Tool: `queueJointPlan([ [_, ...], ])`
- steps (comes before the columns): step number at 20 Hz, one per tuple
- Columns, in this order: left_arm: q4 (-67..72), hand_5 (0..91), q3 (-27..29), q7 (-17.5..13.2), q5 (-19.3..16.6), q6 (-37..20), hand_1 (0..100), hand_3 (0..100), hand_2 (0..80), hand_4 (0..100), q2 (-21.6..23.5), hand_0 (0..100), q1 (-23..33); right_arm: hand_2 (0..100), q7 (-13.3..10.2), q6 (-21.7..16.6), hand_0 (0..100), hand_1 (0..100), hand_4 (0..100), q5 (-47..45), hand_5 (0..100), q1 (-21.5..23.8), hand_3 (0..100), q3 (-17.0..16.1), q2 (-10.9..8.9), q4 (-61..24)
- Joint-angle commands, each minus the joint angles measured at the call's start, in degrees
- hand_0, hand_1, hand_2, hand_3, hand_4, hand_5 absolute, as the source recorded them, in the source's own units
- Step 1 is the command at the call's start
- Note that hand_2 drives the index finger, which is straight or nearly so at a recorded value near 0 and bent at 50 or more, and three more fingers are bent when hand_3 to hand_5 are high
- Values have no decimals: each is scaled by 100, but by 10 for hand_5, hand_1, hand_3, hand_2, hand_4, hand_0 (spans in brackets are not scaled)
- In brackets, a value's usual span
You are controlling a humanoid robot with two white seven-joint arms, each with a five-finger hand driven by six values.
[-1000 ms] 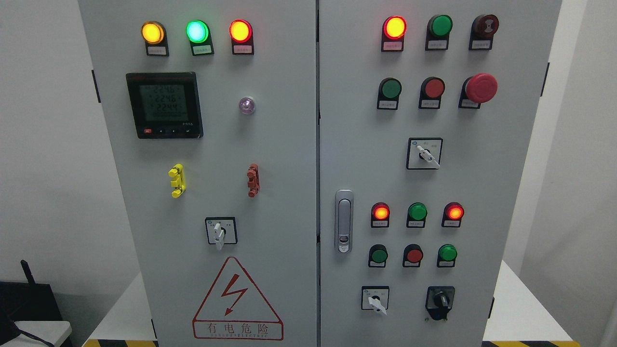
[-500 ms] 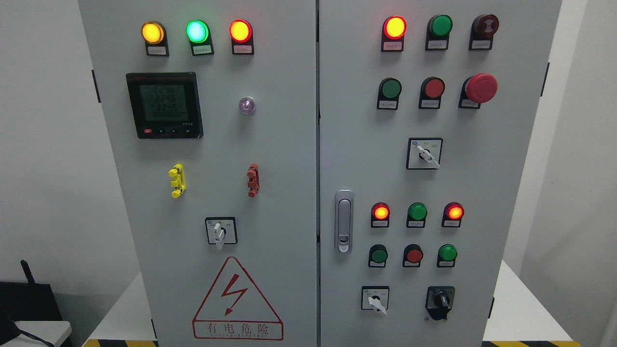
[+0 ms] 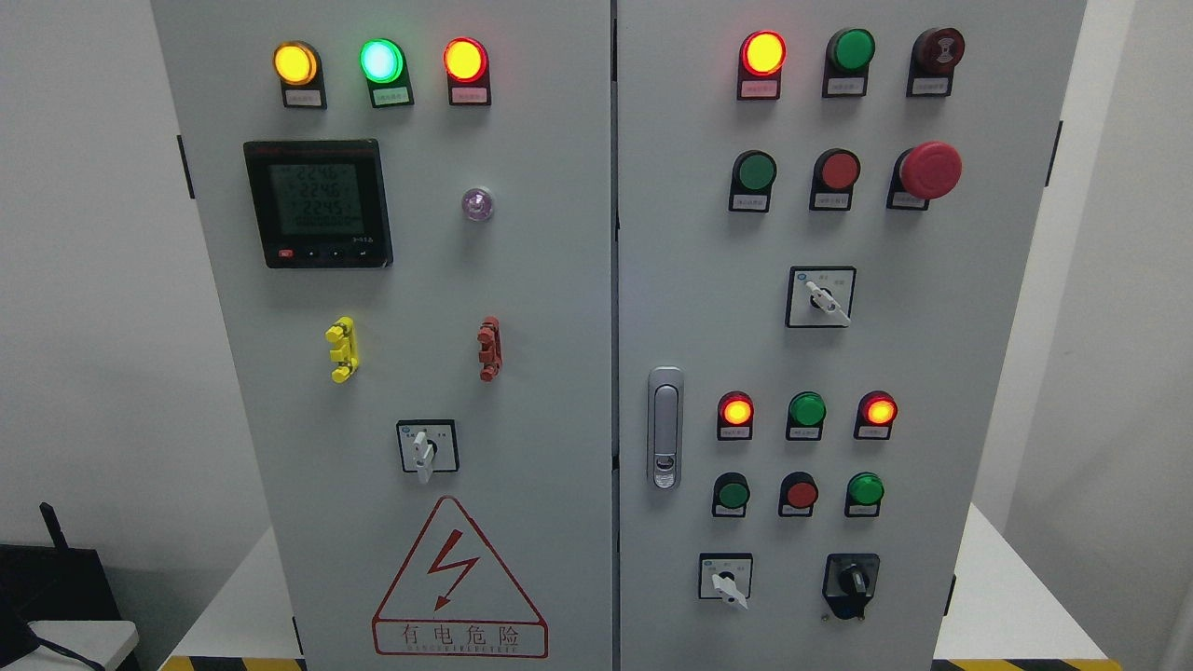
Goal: Turn on light switch 1
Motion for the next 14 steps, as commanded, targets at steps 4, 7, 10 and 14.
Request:
queueJointPlan([
  [4,-894,0,155,123,-10,3,0,0,0,1,43,395,420,0,-1,-3,120,389,0,-97,0,0,0,0,0,0],
  [7,-1238,0,463,237,-27,-6,0,0,0,1,61,393,553,0,-1,-3,120,389,0,-97,0,0,0,0,0,0],
  [10,-1536,0,805,255,-141,-50,0,0,0,16,87,392,693,0,-1,-3,120,389,0,-97,0,0,0,0,0,0],
  [14,-2213,0,1254,273,-159,-348,0,0,0,62,184,392,966,0,-1,-3,120,389,0,-105,0,0,0,0,0,0],
])
